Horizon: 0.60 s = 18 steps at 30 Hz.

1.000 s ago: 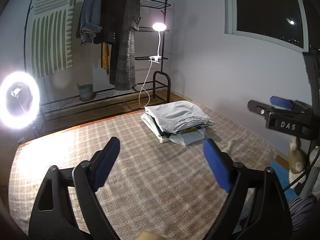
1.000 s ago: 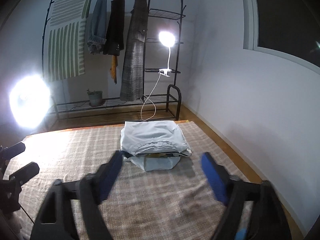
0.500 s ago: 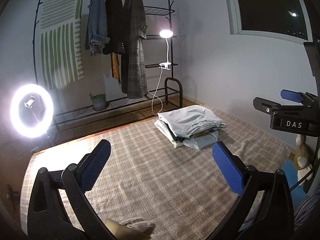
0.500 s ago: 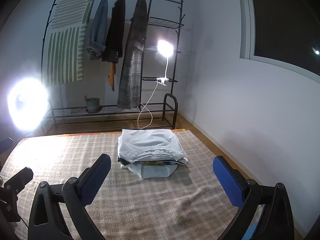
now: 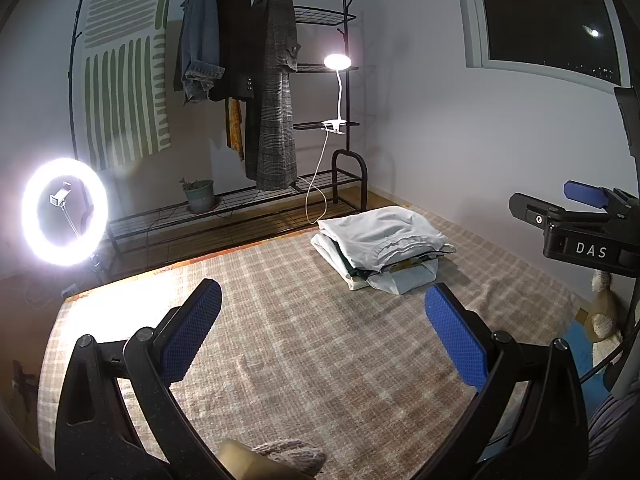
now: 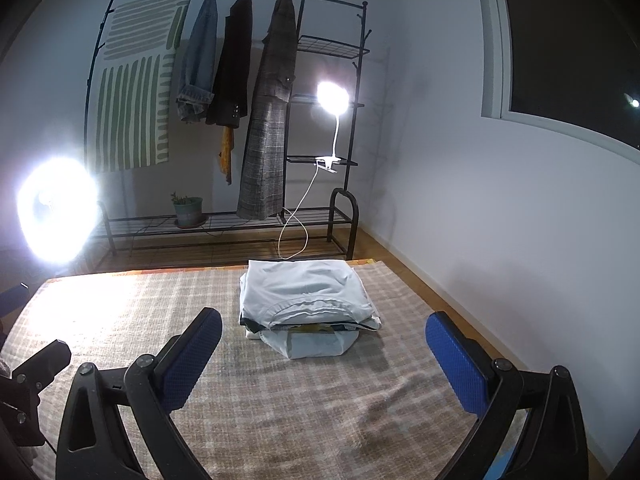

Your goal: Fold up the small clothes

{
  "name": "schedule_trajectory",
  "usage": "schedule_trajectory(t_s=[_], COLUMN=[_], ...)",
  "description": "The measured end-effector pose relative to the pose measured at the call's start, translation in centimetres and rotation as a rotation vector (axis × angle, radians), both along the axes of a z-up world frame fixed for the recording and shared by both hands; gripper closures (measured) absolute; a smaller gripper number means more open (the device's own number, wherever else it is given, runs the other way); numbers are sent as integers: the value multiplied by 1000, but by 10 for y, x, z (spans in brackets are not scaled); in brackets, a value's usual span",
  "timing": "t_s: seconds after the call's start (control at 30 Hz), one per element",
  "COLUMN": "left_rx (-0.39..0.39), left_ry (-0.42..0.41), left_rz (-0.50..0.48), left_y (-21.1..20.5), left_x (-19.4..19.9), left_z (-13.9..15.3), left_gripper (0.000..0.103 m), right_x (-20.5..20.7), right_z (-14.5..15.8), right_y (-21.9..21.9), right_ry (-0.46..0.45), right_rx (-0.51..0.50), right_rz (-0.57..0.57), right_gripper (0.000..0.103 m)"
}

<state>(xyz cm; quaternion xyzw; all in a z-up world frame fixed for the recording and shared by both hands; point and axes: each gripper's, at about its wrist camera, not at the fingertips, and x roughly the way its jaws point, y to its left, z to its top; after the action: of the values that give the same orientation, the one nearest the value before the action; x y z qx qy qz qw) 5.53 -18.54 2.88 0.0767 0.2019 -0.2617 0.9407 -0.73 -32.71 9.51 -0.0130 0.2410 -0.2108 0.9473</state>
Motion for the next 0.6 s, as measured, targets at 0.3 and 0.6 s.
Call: schedule_trajectory(t_s=[0.3,0.6], left_rx=[0,-1], left_ry=[1,4], left_rz=[1,2], left_y=[-1,-3], left_x=[0,-2], left_z=[0,-1], left_gripper=[0,0], right_x=[1,-1], right_z=[-1,-1], right_y=[2,4], right_ry=[-3,-8], right_rx=[-1,0], right_rz=[-1,-3], right_gripper=[0,0])
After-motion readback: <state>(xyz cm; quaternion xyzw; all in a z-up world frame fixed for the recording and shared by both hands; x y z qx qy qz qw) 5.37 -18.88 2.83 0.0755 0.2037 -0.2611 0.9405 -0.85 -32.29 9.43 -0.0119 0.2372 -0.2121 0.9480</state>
